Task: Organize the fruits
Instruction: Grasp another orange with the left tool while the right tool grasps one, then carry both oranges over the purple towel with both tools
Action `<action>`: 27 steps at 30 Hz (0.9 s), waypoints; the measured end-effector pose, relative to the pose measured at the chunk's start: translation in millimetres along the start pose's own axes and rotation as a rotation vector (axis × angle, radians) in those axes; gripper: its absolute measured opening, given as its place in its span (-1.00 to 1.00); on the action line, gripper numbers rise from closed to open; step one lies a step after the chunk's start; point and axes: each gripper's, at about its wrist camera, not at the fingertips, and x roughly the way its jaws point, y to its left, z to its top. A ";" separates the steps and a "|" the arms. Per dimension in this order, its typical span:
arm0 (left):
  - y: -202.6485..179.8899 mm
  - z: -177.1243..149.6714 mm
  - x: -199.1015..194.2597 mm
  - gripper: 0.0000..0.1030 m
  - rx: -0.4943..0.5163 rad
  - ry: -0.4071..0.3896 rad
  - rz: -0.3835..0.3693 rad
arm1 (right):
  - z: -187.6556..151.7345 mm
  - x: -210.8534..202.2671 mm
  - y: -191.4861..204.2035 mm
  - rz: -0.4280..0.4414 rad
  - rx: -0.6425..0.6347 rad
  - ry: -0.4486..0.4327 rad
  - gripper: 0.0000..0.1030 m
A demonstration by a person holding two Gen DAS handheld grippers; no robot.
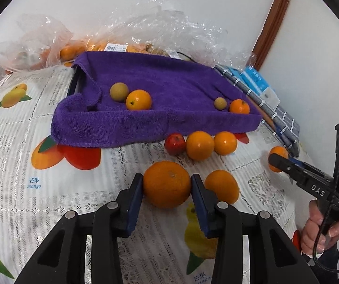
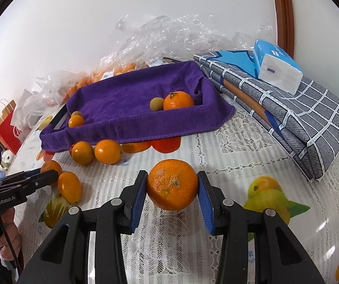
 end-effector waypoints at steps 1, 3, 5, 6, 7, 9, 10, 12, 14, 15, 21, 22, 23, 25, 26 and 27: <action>0.1 0.0 -0.7 -0.26 0.000 -0.004 -0.002 | 0.0 0.2 0.0 0.000 0.000 0.000 -0.19; -0.2 0.0 -2.7 -0.26 0.001 -0.013 -0.001 | 0.0 -0.3 -0.2 -0.003 -0.001 -0.001 -0.19; -0.2 0.1 -6.1 -0.26 0.001 -0.028 -0.001 | -0.2 -1.2 -0.5 0.001 -0.002 -0.004 -0.19; 0.0 0.0 -8.8 -0.26 0.000 -0.042 -0.004 | -0.3 -2.0 -0.6 0.004 -0.002 -0.008 -0.19; 0.0 0.1 -10.8 -0.26 -0.002 -0.053 -0.008 | -0.4 -3.0 -0.7 0.005 -0.002 -0.012 -0.19; 0.5 0.6 -15.0 -0.26 -0.005 -0.074 -0.015 | -0.5 -4.4 -1.0 0.003 0.000 -0.018 -0.19; 1.1 1.2 -16.5 -0.26 -0.009 -0.080 -0.015 | -0.6 -5.1 -1.8 0.003 0.005 -0.020 -0.19; 4.0 2.9 -19.2 -0.26 -0.023 -0.089 -0.022 | -0.5 -4.6 -2.3 -0.007 0.008 -0.013 -0.19; 8.4 5.2 -22.4 -0.26 -0.047 -0.101 -0.027 | 1.1 -3.3 -1.2 -0.002 0.003 -0.003 -0.19; 11.2 6.4 -24.6 -0.26 -0.064 -0.108 -0.026 | 3.5 -2.5 0.2 0.006 0.005 0.007 -0.19; 22.7 25.3 -41.6 -0.26 -0.118 -0.162 0.014 | 36.1 -17.5 15.9 0.079 -0.032 -0.034 -0.19; 23.6 32.4 -44.6 -0.26 -0.121 -0.172 0.009 | 43.5 -19.6 19.8 0.080 -0.048 -0.049 -0.19; 23.5 41.7 -47.3 -0.26 -0.118 -0.183 0.012 | 52.9 -21.1 24.5 0.081 -0.066 -0.064 -0.19; 22.2 55.8 -50.6 -0.26 -0.103 -0.205 0.029 | 67.0 -21.0 31.4 0.076 -0.091 -0.086 -0.19; 21.5 63.5 -51.9 -0.26 -0.097 -0.216 0.038 | 74.3 -19.7 35.0 0.071 -0.104 -0.096 -0.19; 21.0 71.2 -52.3 -0.26 -0.092 -0.225 0.045 | 81.2 -18.2 38.1 0.066 -0.116 -0.109 -0.19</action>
